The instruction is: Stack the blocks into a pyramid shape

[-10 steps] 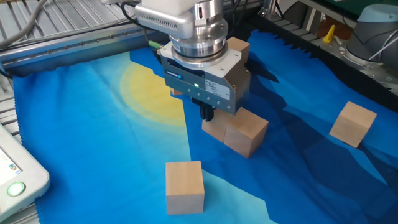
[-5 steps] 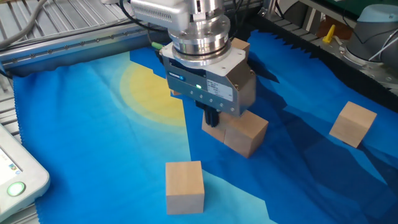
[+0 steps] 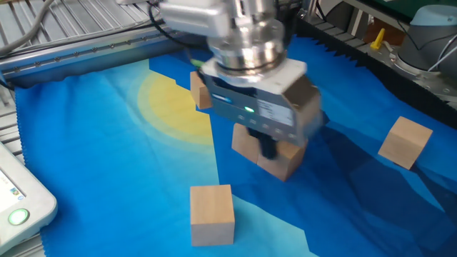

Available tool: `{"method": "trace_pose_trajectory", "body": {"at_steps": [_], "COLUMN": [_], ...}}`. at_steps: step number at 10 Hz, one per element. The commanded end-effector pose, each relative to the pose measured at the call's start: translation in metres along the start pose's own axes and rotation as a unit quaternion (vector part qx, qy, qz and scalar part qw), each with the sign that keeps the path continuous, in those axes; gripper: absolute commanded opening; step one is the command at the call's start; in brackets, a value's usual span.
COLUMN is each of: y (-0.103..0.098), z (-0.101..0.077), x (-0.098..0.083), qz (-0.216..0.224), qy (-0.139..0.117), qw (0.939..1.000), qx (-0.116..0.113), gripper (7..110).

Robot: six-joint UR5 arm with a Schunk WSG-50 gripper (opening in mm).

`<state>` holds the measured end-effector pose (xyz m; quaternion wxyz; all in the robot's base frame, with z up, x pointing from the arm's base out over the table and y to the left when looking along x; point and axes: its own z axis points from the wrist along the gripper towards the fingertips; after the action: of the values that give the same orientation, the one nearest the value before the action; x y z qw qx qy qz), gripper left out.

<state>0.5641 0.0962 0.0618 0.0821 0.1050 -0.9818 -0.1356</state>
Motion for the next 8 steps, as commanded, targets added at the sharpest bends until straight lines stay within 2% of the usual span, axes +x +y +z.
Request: {"method": "trace_pose_trajectory", "body": {"at_steps": [1,2,3,5,7,8], "y": [0.039,0.040,0.033,0.033,0.024,0.011], "z": [0.024,0.035,0.041,0.051,0.050,0.047], "x": [0.015,0.014,0.014,0.018,0.031,0.038], "qz": [0.022,0.031,0.032,0.033,0.034,0.036], "qy": [0.015,0.009,0.010,0.014,0.024,0.031], "qw": [0.9995,0.9995,0.9993,0.9991,0.9972,0.9942], "qx": [-0.018,-0.003,0.016,0.025,0.063,0.097], "gripper": [7,7,7,7,7,7]}}
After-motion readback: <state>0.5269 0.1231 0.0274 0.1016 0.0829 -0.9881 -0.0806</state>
